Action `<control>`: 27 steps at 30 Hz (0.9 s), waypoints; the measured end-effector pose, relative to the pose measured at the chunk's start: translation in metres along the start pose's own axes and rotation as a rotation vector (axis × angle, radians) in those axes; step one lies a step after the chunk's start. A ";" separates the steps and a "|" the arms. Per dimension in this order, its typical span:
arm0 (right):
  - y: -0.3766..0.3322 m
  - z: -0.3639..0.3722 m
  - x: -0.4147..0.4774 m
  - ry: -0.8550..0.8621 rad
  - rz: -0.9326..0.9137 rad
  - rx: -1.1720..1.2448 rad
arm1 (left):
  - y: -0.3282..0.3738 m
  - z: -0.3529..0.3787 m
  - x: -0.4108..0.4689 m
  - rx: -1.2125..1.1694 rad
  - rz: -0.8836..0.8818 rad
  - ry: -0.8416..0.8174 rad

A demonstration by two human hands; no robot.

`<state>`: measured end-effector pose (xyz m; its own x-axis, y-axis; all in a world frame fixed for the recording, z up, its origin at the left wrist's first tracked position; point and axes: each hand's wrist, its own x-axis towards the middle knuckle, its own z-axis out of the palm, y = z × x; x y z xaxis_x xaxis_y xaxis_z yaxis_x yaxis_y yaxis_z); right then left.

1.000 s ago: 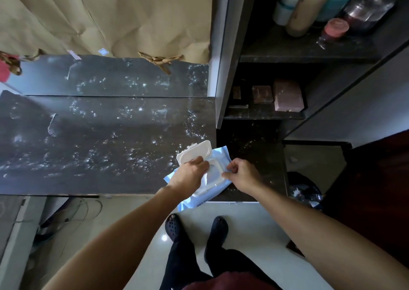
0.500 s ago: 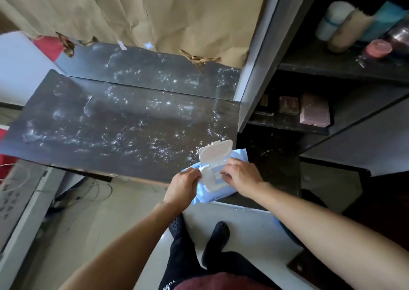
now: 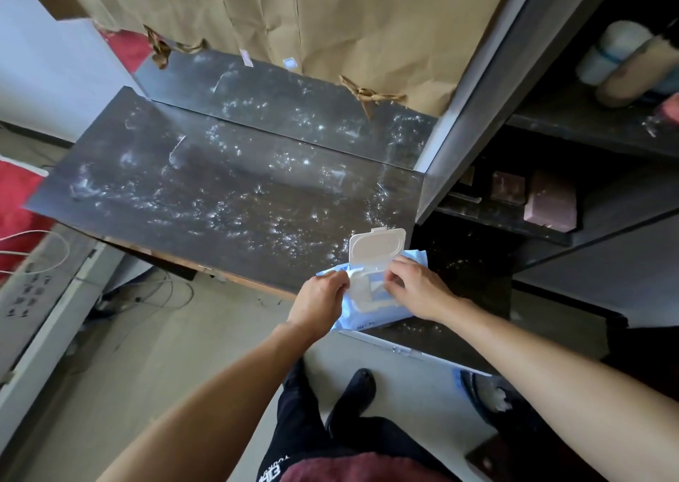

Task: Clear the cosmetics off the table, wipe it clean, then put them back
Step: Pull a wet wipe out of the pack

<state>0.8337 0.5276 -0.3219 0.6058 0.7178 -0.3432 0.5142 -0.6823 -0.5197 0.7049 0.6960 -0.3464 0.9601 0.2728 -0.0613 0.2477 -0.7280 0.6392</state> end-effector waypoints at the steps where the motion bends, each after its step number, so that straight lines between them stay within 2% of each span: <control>1: 0.002 -0.001 0.001 -0.016 0.035 0.047 | 0.000 0.000 0.001 0.004 -0.006 -0.001; 5: 0.002 -0.006 0.004 -0.049 0.136 0.145 | 0.001 0.000 0.001 0.008 -0.022 -0.007; 14: -0.008 -0.006 0.006 -0.154 0.143 0.041 | 0.003 -0.001 0.000 0.009 -0.034 -0.007; 16: -0.008 -0.011 0.008 -0.201 0.178 0.085 | 0.003 -0.001 -0.002 0.013 -0.037 -0.014; 19: -0.008 -0.022 0.010 -0.219 0.237 0.322 | 0.001 -0.001 -0.003 0.009 -0.051 -0.015; 22: -0.008 -0.036 0.008 -0.147 0.288 0.579 | 0.001 -0.002 -0.003 -0.003 -0.062 -0.017; 27: 0.001 -0.039 0.000 -0.031 0.491 1.115 | 0.003 -0.003 -0.002 -0.021 -0.044 -0.031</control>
<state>0.8578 0.5218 -0.2918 0.5667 0.4303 -0.7027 -0.5781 -0.4001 -0.7112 0.7028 0.6953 -0.3424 0.9520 0.2843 -0.1135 0.2873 -0.7020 0.6517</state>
